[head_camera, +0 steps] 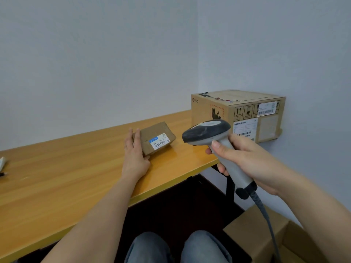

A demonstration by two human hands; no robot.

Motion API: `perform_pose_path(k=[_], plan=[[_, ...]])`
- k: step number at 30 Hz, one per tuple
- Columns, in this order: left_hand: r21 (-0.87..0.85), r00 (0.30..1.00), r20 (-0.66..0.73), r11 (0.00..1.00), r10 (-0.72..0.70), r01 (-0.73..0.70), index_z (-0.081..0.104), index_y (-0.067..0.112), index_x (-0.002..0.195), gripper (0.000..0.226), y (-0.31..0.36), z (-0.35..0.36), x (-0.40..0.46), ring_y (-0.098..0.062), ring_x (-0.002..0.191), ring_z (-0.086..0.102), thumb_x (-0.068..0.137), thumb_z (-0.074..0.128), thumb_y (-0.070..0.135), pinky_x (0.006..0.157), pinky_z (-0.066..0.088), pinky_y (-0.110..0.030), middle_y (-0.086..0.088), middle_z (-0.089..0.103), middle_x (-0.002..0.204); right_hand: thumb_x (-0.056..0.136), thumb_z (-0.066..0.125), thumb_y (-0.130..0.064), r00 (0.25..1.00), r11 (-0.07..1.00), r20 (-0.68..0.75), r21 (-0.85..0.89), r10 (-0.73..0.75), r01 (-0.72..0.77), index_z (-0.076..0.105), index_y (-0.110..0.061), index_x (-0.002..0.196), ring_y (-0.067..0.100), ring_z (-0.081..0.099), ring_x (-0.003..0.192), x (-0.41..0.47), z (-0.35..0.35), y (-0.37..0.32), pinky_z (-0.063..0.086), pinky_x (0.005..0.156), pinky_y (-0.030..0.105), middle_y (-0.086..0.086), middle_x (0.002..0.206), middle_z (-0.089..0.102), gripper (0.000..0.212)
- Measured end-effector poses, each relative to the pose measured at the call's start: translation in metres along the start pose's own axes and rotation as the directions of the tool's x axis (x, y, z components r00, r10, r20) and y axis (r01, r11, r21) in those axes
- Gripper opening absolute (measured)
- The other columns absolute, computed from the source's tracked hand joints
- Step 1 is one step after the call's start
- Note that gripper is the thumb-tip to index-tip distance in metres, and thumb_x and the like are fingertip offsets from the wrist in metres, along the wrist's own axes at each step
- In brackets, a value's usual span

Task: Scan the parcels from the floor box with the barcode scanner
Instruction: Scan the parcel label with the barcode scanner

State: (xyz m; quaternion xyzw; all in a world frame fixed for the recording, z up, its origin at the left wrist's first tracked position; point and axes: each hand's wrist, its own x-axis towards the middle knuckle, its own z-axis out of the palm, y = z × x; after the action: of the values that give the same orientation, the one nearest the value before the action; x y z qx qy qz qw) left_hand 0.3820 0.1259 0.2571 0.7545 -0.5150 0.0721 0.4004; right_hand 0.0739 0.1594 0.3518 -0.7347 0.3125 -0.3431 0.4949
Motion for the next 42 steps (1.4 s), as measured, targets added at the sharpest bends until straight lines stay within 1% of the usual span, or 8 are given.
perform_pose_path(k=[5, 9, 15, 17, 21, 23, 34, 42], plan=[[0.004, 1.000, -0.012, 1.000, -0.006, 0.006, 0.007, 0.026, 0.153, 0.100, -0.001, 0.000, -0.001, -0.025, 0.144, 0.016, 0.079, 0.068, 0.001, 0.114, 0.027, -0.039, 0.003, 0.002, 0.158, 0.092, 0.053, -0.040, 1.000, 0.999, -0.024, -0.037, -0.008, 0.008, 0.064, -0.019, 0.105, 0.009, 0.059, 0.061, -0.013, -0.005, -0.001, 0.050, 0.063, 0.022, -0.011, 0.083, 0.070, 0.027], [-0.009, 1.000, -0.018, 1.000, 0.005, -0.005, 0.008, 0.024, 0.154, 0.101, -0.002, 0.002, 0.000, -0.025, 0.144, 0.016, 0.077, 0.069, -0.001, 0.114, 0.025, -0.037, 0.002, 0.004, 0.158, 0.087, 0.054, -0.044, 0.998, 1.000, -0.064, 0.004, 0.005, -0.005, 0.064, -0.016, 0.106, 0.010, 0.058, 0.061, -0.019, -0.009, -0.004, 0.051, 0.065, 0.026, 0.000, 0.099, 0.070, 0.035], [0.000, 1.000, -0.021, 1.000, 0.012, -0.012, 0.009, 0.024, 0.153, 0.099, -0.003, 0.004, 0.001, -0.026, 0.144, 0.017, 0.078, 0.068, -0.002, 0.112, 0.027, -0.037, 0.003, 0.003, 0.157, 0.081, 0.054, -0.047, 0.997, 0.999, -0.074, 0.043, 0.024, -0.020, 0.064, -0.012, 0.106, 0.008, 0.056, 0.056, -0.027, -0.015, -0.008, 0.049, 0.058, 0.024, 0.004, 0.100, 0.069, 0.044], [-0.001, 1.000, -0.021, 1.000, 0.013, -0.013, 0.009, 0.024, 0.153, 0.099, -0.003, 0.004, 0.001, -0.026, 0.144, 0.016, 0.077, 0.068, -0.002, 0.113, 0.026, -0.038, 0.003, 0.003, 0.158, 0.082, 0.053, -0.047, 0.997, 0.999, -0.072, 0.034, 0.025, -0.022, 0.065, -0.012, 0.105, 0.007, 0.055, 0.056, -0.029, -0.017, -0.009, 0.049, 0.058, 0.022, 0.002, 0.093, 0.068, 0.043], [-0.004, 1.000, -0.022, 1.000, 0.015, -0.015, 0.009, 0.024, 0.153, 0.099, -0.004, 0.004, 0.002, -0.025, 0.145, 0.015, 0.077, 0.068, -0.002, 0.114, 0.025, -0.039, 0.003, 0.003, 0.157, 0.086, 0.051, -0.047, 0.998, 0.999, -0.057, 0.023, 0.031, -0.030, 0.066, -0.011, 0.105, 0.006, 0.055, 0.054, -0.032, -0.020, -0.010, 0.047, 0.054, 0.016, -0.003, 0.064, 0.063, 0.043], [-0.005, 1.000, -0.019, 1.000, 0.012, -0.012, 0.009, 0.025, 0.153, 0.100, -0.004, 0.005, 0.002, -0.024, 0.145, 0.014, 0.077, 0.068, -0.002, 0.114, 0.026, -0.040, 0.004, 0.002, 0.157, 0.089, 0.051, -0.044, 0.998, 0.998, -0.052, 0.053, 0.026, -0.024, 0.066, -0.012, 0.108, 0.006, 0.056, 0.054, -0.033, -0.021, -0.011, 0.046, 0.053, 0.014, -0.010, 0.059, 0.063, 0.040], [-0.006, 1.000, -0.025, 1.000, -0.001, 0.001, 0.009, 0.024, 0.153, 0.100, -0.004, 0.005, 0.002, -0.023, 0.146, 0.012, 0.078, 0.068, -0.002, 0.115, 0.026, -0.040, 0.005, 0.000, 0.158, 0.082, 0.051, -0.045, 1.000, 0.995, -0.029, 0.099, 0.001, 0.001, 0.065, -0.010, 0.112, 0.007, 0.053, 0.053, -0.034, -0.023, -0.015, 0.045, 0.052, 0.014, -0.018, 0.056, 0.062, 0.048], [-0.030, 1.000, -0.023, 1.000, 0.000, -0.001, 0.008, 0.027, 0.152, 0.101, -0.006, 0.006, 0.003, -0.023, 0.146, 0.012, 0.077, 0.068, -0.004, 0.113, 0.026, -0.039, 0.006, 0.000, 0.158, 0.087, 0.051, -0.041, 1.000, 0.995, -0.024, 0.104, 0.005, -0.002, 0.064, -0.010, 0.112, 0.005, 0.053, 0.051, -0.036, -0.023, -0.018, 0.044, 0.049, 0.013, -0.018, 0.055, 0.062, 0.041]])
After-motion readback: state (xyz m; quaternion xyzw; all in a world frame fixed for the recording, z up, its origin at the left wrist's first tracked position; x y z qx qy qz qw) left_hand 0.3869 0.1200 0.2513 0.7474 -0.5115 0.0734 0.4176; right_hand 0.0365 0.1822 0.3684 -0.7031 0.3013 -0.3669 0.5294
